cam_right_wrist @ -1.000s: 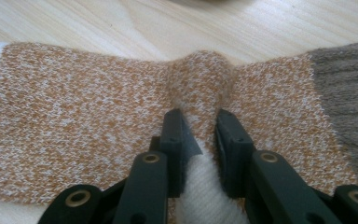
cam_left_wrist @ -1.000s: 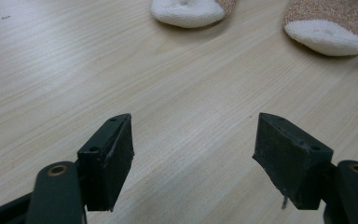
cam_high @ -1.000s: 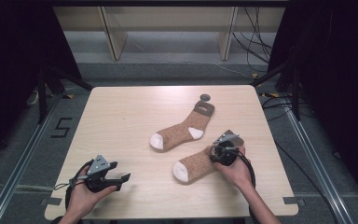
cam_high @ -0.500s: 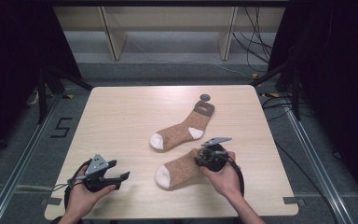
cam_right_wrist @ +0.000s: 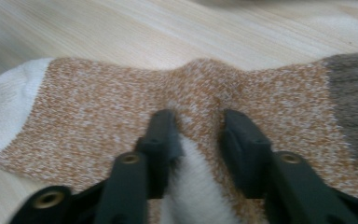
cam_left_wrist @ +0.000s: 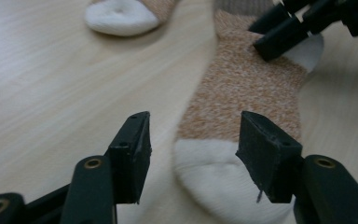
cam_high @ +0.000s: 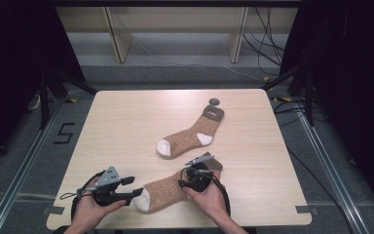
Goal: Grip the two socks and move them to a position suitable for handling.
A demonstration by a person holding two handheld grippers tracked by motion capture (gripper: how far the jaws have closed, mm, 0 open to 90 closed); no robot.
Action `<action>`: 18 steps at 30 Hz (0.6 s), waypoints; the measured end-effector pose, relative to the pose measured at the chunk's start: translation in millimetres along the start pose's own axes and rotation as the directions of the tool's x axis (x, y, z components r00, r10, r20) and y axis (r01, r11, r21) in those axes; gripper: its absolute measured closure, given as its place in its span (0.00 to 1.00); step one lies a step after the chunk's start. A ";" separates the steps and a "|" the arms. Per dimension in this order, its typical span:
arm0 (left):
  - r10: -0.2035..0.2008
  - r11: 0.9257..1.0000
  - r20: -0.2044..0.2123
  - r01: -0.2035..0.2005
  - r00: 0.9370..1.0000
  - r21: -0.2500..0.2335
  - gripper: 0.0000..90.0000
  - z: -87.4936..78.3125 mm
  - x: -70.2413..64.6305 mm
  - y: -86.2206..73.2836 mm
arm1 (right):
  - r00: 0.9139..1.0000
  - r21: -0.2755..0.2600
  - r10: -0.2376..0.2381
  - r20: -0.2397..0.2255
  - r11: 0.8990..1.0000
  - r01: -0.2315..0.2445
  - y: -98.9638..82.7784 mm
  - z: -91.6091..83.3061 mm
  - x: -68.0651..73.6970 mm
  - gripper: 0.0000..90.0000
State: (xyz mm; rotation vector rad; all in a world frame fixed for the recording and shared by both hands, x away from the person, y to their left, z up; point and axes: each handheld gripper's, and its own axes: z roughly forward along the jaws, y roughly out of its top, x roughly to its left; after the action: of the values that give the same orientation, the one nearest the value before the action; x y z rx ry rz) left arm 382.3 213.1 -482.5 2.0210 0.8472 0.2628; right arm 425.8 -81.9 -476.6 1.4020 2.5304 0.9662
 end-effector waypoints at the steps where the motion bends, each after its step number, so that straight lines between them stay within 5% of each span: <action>1: 0.011 1.000 0.010 -0.011 1.000 0.028 0.50 2.7 -4.6 -0.1 | 1.000 -0.014 -0.004 0.004 1.000 0.004 1.7 -4.9 -0.3 0.58; 4: 0.028 0.998 0.036 -0.030 0.999 0.058 0.53 6.5 -12.0 -0.4 | 1.000 -0.060 -0.001 0.015 0.998 0.002 10.3 -23.5 -6.9 0.55; 5: 0.064 0.993 0.035 -0.067 0.997 0.093 0.54 5.4 -11.5 -0.1 | 0.999 -0.103 -0.035 0.040 0.994 0.039 15.4 -30.9 -15.7 0.55; 8: 0.071 0.990 0.035 -0.074 0.997 0.121 0.57 6.8 -15.0 -2.2 | 0.992 -0.112 -0.032 0.122 0.993 0.045 25.9 -45.4 -43.5 0.56; 10: 0.086 0.986 0.028 -0.090 0.996 0.137 0.58 7.0 -14.4 -3.0 | 0.990 -0.108 -0.030 0.136 0.993 0.045 27.7 -46.0 -53.2 0.56; 12: 0.084 0.985 0.022 -0.086 0.996 0.148 0.59 8.8 -14.0 -4.7 | 0.982 -0.065 0.003 0.188 0.998 0.010 28.8 -44.0 -84.8 0.56; 18: 0.074 0.980 0.015 -0.076 0.997 0.183 0.59 12.4 -11.7 -5.5 | 0.985 -0.025 0.026 0.170 0.999 -0.022 21.3 -34.3 -102.2 0.56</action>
State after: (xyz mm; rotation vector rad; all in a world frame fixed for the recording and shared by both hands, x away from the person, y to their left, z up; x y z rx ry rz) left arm 377.0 199.2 -492.5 2.2270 0.8164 0.2260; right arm 487.5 -171.1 -459.2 1.4456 2.3766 0.8370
